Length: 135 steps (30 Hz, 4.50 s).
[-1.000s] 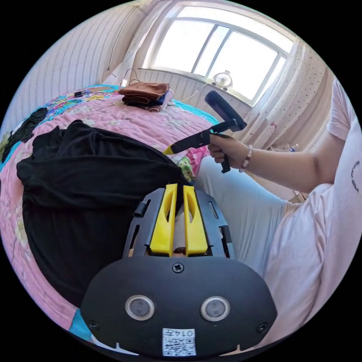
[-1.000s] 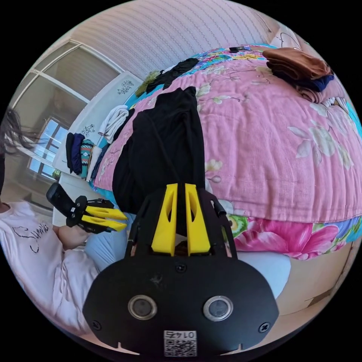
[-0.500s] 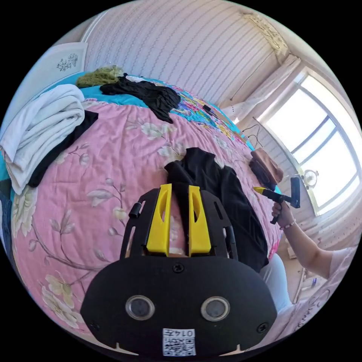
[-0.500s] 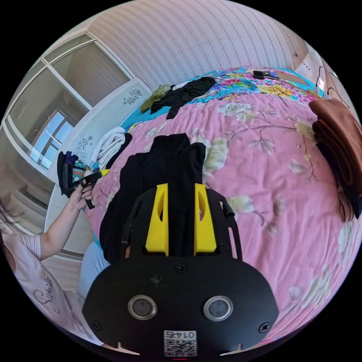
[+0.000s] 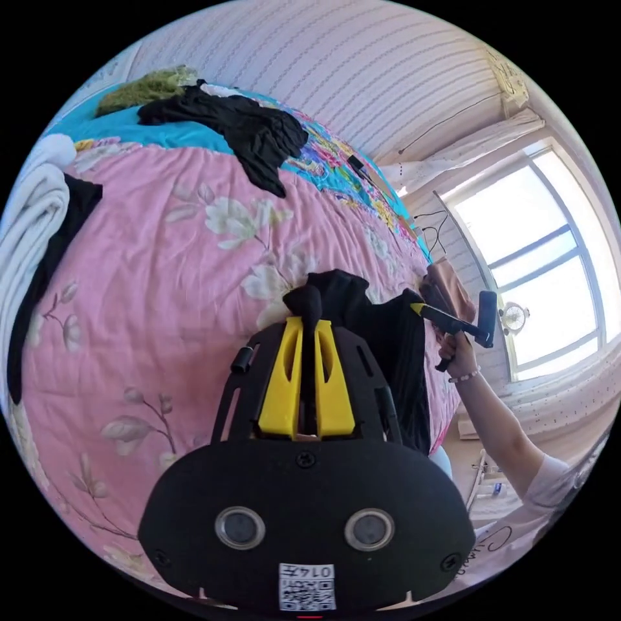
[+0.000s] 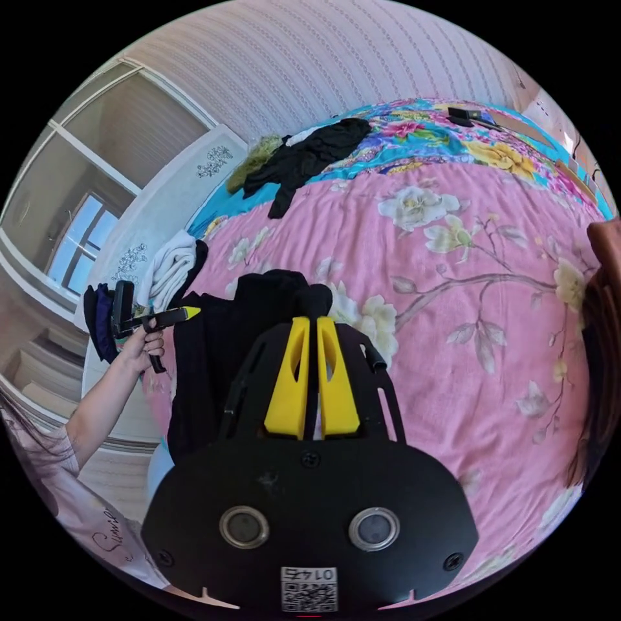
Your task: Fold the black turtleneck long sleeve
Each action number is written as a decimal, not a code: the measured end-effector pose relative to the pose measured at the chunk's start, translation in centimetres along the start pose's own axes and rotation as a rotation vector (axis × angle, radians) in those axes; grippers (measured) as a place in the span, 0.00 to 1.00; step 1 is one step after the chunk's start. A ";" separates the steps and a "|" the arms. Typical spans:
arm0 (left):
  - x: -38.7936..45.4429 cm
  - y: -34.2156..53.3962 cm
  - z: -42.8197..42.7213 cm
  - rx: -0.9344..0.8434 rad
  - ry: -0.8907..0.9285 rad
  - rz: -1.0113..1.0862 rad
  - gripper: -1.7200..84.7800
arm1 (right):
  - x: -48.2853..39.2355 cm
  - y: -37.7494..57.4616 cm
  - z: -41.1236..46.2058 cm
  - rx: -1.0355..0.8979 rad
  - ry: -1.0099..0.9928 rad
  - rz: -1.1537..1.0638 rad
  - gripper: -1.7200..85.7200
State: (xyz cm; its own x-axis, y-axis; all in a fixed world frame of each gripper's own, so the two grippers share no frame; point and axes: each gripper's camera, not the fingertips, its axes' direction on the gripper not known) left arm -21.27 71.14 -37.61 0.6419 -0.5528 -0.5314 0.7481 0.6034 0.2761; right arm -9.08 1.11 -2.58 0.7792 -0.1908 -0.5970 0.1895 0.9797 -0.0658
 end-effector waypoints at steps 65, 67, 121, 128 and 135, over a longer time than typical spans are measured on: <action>20.9 45.3 -5.5 -0.151 -0.094 0.519 0.01 | -26.4 21.9 -2.8 -0.293 0.098 -0.298 0.02; 22.8 46.2 -3.4 -0.118 -0.091 0.544 0.01 | -26.9 21.7 -0.7 -0.336 0.206 -0.289 0.02; 41.6 55.5 5.5 0.013 -0.069 0.867 0.26 | -8.9 32.2 -6.0 -0.163 -0.154 0.268 0.05; 42.5 52.9 5.8 -0.020 -0.191 0.809 0.15 | -10.0 30.1 -7.7 -0.111 -0.428 0.080 0.05; 39.9 50.6 3.6 -0.013 -0.100 0.692 0.08 | -4.5 27.3 -9.3 0.135 -0.353 0.143 0.15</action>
State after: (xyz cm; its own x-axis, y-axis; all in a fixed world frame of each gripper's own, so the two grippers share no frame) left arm 42.80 77.50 -41.93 0.9831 -0.0885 -0.1604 0.1598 0.8421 0.5151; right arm -12.91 29.29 -9.12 0.9563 -0.0860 -0.2794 0.1230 0.9854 0.1176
